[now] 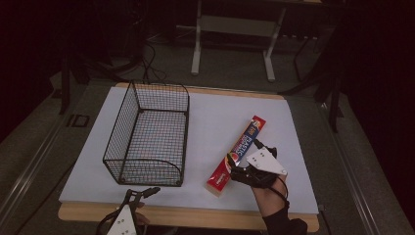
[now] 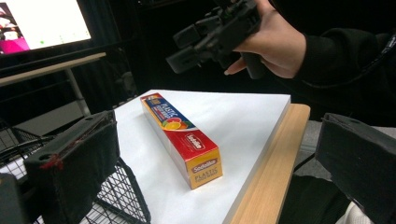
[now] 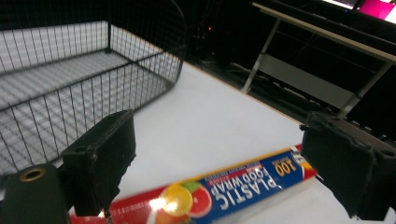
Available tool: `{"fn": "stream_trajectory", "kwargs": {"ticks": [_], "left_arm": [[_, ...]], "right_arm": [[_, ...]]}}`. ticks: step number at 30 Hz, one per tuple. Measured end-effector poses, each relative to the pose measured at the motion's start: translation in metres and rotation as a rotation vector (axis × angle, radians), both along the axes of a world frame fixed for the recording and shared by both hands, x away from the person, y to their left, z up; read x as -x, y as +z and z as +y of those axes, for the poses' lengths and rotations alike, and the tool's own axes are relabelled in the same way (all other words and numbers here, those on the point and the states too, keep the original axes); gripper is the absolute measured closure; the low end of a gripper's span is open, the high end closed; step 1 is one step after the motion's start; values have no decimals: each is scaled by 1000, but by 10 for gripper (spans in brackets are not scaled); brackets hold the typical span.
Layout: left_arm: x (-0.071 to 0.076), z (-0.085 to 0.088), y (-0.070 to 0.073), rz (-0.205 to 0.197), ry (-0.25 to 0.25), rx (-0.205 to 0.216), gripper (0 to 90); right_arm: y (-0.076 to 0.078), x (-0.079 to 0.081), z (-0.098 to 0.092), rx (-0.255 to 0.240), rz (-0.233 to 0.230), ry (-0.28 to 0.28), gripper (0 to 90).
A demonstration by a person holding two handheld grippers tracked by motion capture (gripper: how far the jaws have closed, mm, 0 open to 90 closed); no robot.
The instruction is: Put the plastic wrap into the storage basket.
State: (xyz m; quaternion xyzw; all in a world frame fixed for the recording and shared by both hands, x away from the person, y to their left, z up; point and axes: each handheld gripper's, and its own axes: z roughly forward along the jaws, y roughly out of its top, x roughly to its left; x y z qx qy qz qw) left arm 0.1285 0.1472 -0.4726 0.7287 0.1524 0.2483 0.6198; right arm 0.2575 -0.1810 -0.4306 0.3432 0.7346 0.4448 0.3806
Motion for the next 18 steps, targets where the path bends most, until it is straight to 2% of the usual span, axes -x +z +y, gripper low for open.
{"fn": "stream_trajectory", "kwargs": {"ticks": [1,3,5,8,11,12,14,16,18], "left_arm": [[0,0,0,0,-4,1,2],[0,-1,0,1,-7,2,2],[0,-1,0,2,-8,0,2],[0,-1,1,0,-10,2,2],[0,-2,1,3,-12,3,2],[0,-2,0,8,-13,8,2],[-1,-2,0,14,-16,11,2],[-1,-2,0,17,-17,14,2],[-1,-3,0,15,-16,14,2]], "right_arm": [[2,-5,2,-18,22,-1,100],[3,-7,3,-19,22,-17,100],[7,-13,4,-33,46,-29,100],[20,-24,5,-40,89,-68,100],[22,-27,5,-40,94,-79,100],[26,-35,4,-48,124,-115,100],[28,-44,5,-51,171,-150,100],[29,-53,4,-77,207,-166,101],[30,-60,5,-77,225,-185,102]]}}
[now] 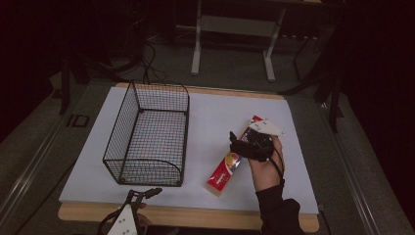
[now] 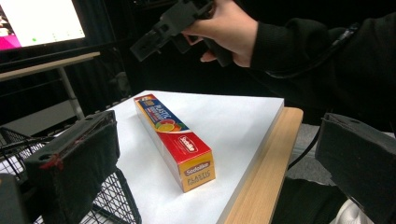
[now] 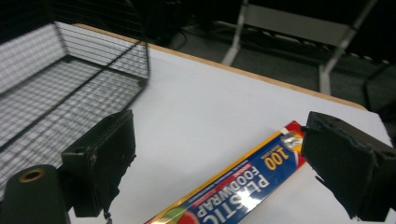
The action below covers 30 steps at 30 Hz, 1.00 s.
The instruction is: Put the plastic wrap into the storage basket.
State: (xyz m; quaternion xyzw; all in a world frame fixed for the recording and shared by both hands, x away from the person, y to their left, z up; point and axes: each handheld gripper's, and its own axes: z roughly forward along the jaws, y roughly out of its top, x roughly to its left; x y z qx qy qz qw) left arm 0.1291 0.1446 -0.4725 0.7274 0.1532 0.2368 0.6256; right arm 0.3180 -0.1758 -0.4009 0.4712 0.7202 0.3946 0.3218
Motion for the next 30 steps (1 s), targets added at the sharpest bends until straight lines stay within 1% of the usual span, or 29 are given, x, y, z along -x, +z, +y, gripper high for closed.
{"fn": "stream_trajectory", "kwargs": {"ticks": [1,2,4,5,8,10,11,12,13,14,16,17,18,19,20,21,22,23,25,26,27,28,29,30], "left_arm": [[0,0,0,-1,0,0,2],[0,0,0,1,-1,-1,2],[0,0,0,2,0,-3,2],[0,0,0,1,1,-3,2],[-1,0,0,1,2,-2,2],[-1,1,0,4,1,0,2],[-2,1,0,7,0,-2,2],[-2,1,0,8,0,-3,2],[-2,0,-1,7,2,-7,2],[-2,0,-1,7,1,-6,2],[-2,0,-1,8,1,-8,2],[-2,0,-1,8,0,-7,2],[-2,1,-1,9,0,-5,2],[-2,1,-1,9,-1,-5,2],[-2,1,-1,12,-2,-5,2],[-2,1,-1,13,-3,-4,2],[-2,1,-1,13,-3,-3,2],[-2,1,-1,14,-3,-3,2],[-2,1,-1,14,-6,-1,2],[-2,1,-1,12,-6,-2,2],[-2,0,-1,11,-6,-4,2],[-2,0,-1,13,-7,-6,2],[-2,0,-1,12,-6,-7,2],[-3,0,-1,12,-4,-9,2]], "right_arm": [[0,-5,0,-17,19,4,117],[0,-9,0,-19,33,-7,129],[0,-17,1,1,23,-29,128],[-1,-23,2,-3,32,-42,128],[-3,-37,4,11,43,-64,125],[-5,-47,5,18,98,-87,125],[-6,-52,5,16,134,-95,124],[-9,-59,3,-4,177,-109,124],[-12,-64,2,0,192,-123,124],[-18,-72,1,20,226,-148,121],[-25,-80,-2,5,270,-170,106],[-29,-85,-4,17,292,-190,103],[-32,-88,-5,17,296,-206,98],[-34,-90,-6,3,296,-242,97],[-35,-92,-8,-40,287,-278,97],[-37,-95,-11,-85,298,-323,97],[-38,-98,-13,-120,329,-346,97],[-41,-101,-15,-142,356,-363,97],[-46,-105,-16,-155,417,-378,98],[-48,-107,-17,-155,437,-382,98],[-50,-108,-17,-143,446,-395,98],[-52,-109,-17,-144,456,-403,98],[-53,-110,-17,-134,461,-416,98],[-55,-111,-18,-131,459,-436,98]]}}
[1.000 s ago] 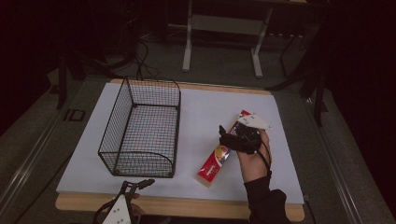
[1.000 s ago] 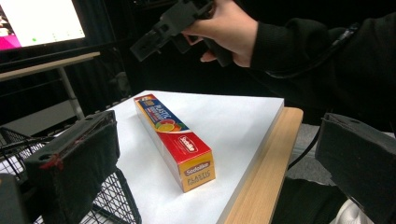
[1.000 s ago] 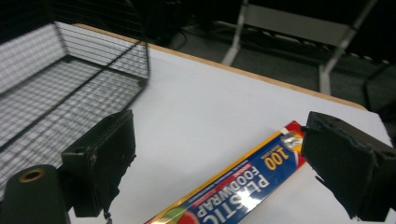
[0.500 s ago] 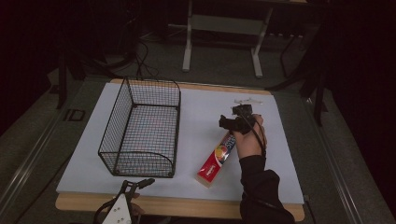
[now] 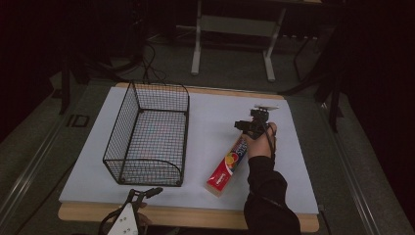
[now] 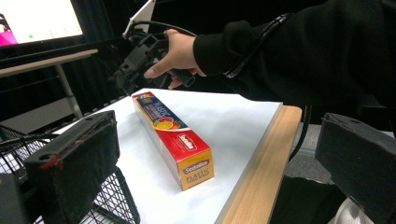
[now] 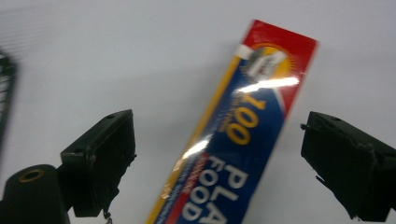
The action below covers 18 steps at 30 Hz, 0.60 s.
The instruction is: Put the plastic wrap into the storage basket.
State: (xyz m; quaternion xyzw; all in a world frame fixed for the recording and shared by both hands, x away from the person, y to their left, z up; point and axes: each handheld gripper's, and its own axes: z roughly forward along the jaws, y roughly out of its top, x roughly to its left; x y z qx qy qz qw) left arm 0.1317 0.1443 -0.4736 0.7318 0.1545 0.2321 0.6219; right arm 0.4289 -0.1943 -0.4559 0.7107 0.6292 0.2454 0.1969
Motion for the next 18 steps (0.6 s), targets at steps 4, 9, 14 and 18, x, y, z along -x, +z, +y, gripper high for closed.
{"fn": "stream_trajectory", "kwargs": {"ticks": [4,9,14,18], "left_arm": [[0,1,0,-1,3,5,2],[0,2,1,-2,7,8,2],[0,1,0,-6,11,-1,2],[0,1,0,-7,14,0,2]], "right_arm": [[-13,-2,-7,-43,77,-78,98],[-33,-1,-8,-103,148,-118,98],[-45,1,-2,-140,188,-125,106],[-50,1,4,-124,219,-131,137]]}}
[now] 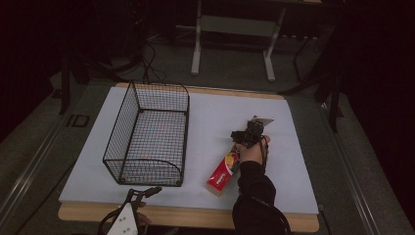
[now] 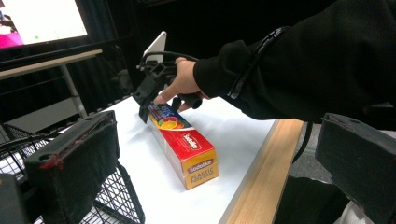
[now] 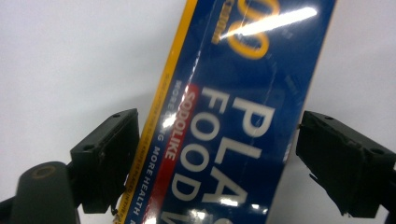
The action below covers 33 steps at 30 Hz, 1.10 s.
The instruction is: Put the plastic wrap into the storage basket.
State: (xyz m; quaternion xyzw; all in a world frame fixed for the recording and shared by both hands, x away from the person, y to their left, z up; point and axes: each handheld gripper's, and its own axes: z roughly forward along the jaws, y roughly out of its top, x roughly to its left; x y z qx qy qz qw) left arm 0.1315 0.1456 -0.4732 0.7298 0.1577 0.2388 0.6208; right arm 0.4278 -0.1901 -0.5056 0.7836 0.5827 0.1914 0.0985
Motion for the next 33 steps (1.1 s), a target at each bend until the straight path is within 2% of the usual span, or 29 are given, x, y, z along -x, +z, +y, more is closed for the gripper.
{"fn": "stream_trajectory", "kwargs": {"ticks": [3,7,11,16,22,23,24,25,27,29,33], "left_arm": [[0,0,0,-2,1,-1,2],[0,1,0,-7,-9,11,2],[1,1,1,-12,-10,10,2],[2,1,1,-27,-14,7,2],[2,0,1,-39,-11,-2,2],[3,0,0,-49,-3,-6,2],[3,0,1,-64,3,-6,2],[3,1,1,-67,2,5,2],[2,1,1,-56,-1,16,2],[0,1,1,-49,2,7,2],[1,1,1,-54,-2,12,2]], "right_arm": [[0,-1,3,27,12,5,169],[2,-1,7,17,35,0,238],[2,-1,9,33,33,-4,247],[2,5,9,6,-15,-65,295],[9,3,8,7,12,-77,343],[10,3,7,3,7,-70,351],[12,3,7,-27,2,-70,360],[13,3,7,-65,-3,-67,365],[15,2,11,-89,-7,-42,372],[16,2,13,-93,-8,-35,374],[25,-1,28,-66,-20,35,378]]}}
